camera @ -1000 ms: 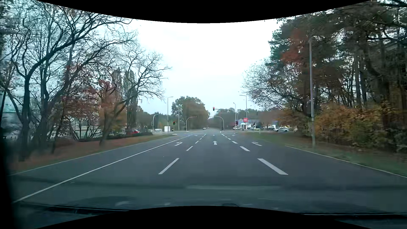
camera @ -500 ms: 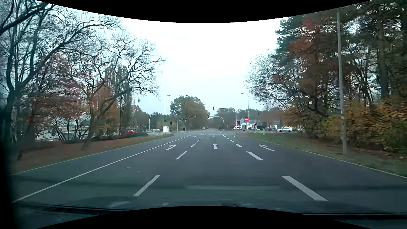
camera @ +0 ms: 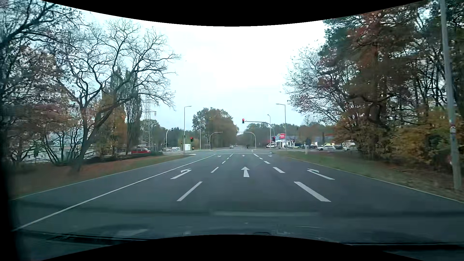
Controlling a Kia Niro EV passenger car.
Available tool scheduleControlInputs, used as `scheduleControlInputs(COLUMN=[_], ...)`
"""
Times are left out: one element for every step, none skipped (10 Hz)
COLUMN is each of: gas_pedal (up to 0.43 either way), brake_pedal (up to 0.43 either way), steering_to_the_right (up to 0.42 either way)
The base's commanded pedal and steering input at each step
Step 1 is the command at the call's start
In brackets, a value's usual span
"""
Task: Follow the waypoints while adhering to traffic rules and regulations
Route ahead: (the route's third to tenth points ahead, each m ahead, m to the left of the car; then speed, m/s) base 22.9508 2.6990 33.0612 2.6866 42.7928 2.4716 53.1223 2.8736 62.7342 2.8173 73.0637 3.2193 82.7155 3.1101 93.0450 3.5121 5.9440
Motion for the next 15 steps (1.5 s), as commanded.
scheduleControlInputs(gas_pedal=[0.039,0.039,0.039,0.039,0.039,0.039,0.039,0.039,0.039,0.039,0.039,0.028,0.028,0.028,0.028], brake_pedal=[0.000,0.000,0.000,0.000,0.000,0.000,0.000,0.000,0.000,0.000,0.000,0.000,0.000,0.000,0.000], steering_to_the_right=[-0.006,-0.006,-0.006,-0.006,-0.006,-0.006,-0.006,-0.006,-0.005,-0.005,-0.004,-0.003,-0.002,-0.001,-0.001])
